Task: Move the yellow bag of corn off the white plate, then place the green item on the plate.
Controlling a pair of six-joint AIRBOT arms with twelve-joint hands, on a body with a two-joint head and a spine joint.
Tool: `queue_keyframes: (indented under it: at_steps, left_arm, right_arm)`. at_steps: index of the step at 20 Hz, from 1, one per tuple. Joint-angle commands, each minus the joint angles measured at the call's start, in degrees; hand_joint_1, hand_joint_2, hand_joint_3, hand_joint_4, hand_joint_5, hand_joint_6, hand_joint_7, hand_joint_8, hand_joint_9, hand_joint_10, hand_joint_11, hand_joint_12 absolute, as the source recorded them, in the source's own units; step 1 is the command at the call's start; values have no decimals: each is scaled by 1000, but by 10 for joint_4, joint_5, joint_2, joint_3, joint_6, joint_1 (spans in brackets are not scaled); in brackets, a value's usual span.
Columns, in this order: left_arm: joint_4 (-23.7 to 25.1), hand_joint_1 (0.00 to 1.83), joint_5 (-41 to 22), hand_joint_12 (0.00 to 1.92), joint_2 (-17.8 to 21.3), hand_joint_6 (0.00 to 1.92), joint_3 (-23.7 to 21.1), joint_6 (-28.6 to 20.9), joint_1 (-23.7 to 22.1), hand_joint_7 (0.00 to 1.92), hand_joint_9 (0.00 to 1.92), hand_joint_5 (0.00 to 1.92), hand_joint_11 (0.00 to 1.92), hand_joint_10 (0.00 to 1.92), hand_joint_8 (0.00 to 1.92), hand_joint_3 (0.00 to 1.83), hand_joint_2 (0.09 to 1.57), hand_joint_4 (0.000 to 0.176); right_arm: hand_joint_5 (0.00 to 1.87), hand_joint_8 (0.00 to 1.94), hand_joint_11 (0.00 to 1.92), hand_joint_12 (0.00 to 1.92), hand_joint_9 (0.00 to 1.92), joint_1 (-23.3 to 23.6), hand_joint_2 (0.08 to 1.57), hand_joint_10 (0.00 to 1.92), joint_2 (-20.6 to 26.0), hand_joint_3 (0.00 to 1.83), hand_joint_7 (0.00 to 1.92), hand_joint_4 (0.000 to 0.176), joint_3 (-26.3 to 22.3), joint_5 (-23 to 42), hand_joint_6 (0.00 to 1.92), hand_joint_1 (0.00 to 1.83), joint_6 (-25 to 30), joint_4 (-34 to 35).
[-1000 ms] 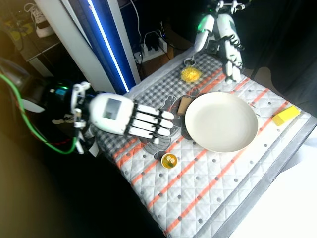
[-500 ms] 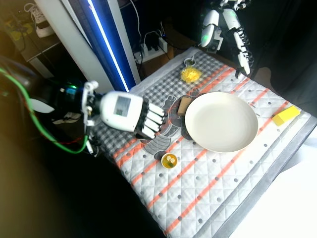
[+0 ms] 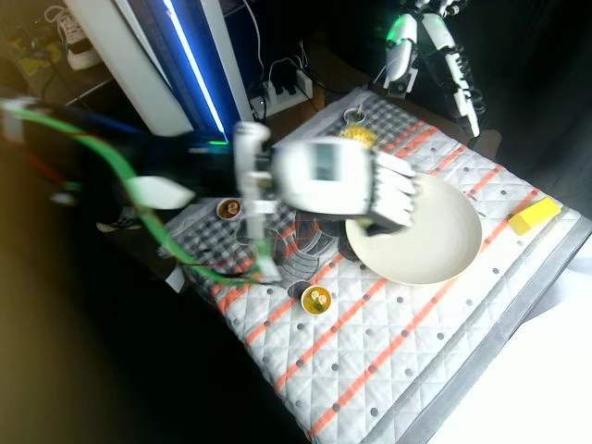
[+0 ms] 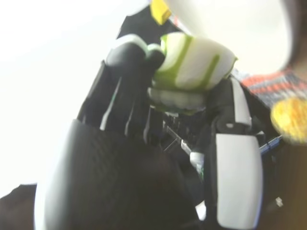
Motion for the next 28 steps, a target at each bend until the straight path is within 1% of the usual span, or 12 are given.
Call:
queue_keyframes:
  at_steps: [1, 4, 5, 7, 8, 9, 13, 14, 17, 21, 22, 28]
  left_arm:
    - [6, 370, -70, 0, -4, 39, 2, -5, -2, 0, 0, 173, 0, 0, 0, 0, 1358, 4]
    - [1, 389, -70, 0, -6, 51, 3, -5, 1, 0, 0, 228, 0, 0, 0, 1, 1363, 0]
    - [1, 426, -70, 0, -6, 50, 3, -5, 1, 20, 0, 260, 1, 0, 7, 0, 1346, 0]
    - [1, 409, -70, 15, -6, 47, 3, -8, 3, 36, 0, 271, 30, 0, 11, 0, 1338, 0]
    - [1, 366, -72, 27, -6, 30, 3, -11, 4, 40, 0, 270, 34, 0, 6, 0, 1343, 0]
    - [0, 353, -75, 29, -5, 23, 3, -14, 7, 44, 0, 264, 25, 0, 6, 0, 1341, 0]
    - [-7, 372, -93, 242, 1, 2, -1, -22, 18, 55, 0, 272, 0, 0, 1, 0, 1322, 0]
    - [-9, 413, -95, 225, 2, 0, -1, -23, 20, 62, 0, 265, 0, 0, 1, 4, 1331, 0]
    - [-11, 428, -107, 119, 8, 0, -7, -24, 25, 44, 0, 203, 0, 0, 2, 0, 1335, 0]
    - [-16, 528, -152, 91, 16, 0, -18, -30, 32, 0, 0, 4, 0, 0, 0, 0, 1317, 51]
    - [-19, 520, -167, 21, 18, 0, -19, -38, 35, 0, 0, 0, 0, 0, 0, 2, 1337, 50]
    - [-23, 436, -265, 0, 33, 0, -27, -89, 48, 0, 0, 0, 0, 0, 0, 0, 1310, 112]
  right_arm:
    - [721, 1469, 788, 1921, 772, 13, 1240, 1729, -10, 0, 782, 0, 14, 33, 1306, 1198, -1, 6]
    - [618, 1419, 490, 1919, 650, 16, 1265, 1561, -53, 5, 791, 0, 60, -10, 1447, 1152, -1, 20]
    - [300, 621, 34, 1738, 255, 16, 1186, 1081, -57, 0, 403, 0, 66, -16, 620, 1130, -1, 25]
    - [211, 230, 6, 1360, 90, 16, 1179, 629, -58, 0, 243, 0, 68, -20, 304, 1064, -1, 29]
    - [15, 10, 0, 559, 3, 16, 1157, 37, -57, 0, 11, 107, 67, -21, 22, 826, -1, 28]
    - [2, 1, 0, 537, 0, 16, 1144, 7, -57, 0, 1, 146, 64, -20, 4, 760, -1, 27]
    - [0, 0, 0, 412, 0, 35, 1104, 0, 18, 0, 0, 80, -6, 22, 0, 676, -2, 19]
    - [0, 0, 0, 16, 0, 35, 1095, 0, 38, 0, 0, 56, -23, 38, 0, 543, -2, 19]
    - [0, 0, 0, 1078, 0, 35, 956, 0, 137, 4, 0, 89, -117, 134, 0, 402, -1, 15]
    - [0, 0, 0, 1236, 85, -32, 1164, 32, 244, 19, 0, 150, -207, 280, 0, 337, -1, 22]
    - [0, 0, 0, 1343, 31, -53, 1064, 8, 256, 0, 0, 132, -219, 307, 0, 375, -1, 30]
    - [0, 0, 0, 406, 2, -168, 1190, 1, 324, 9, 0, 25, -275, 474, 0, 656, -2, 97]
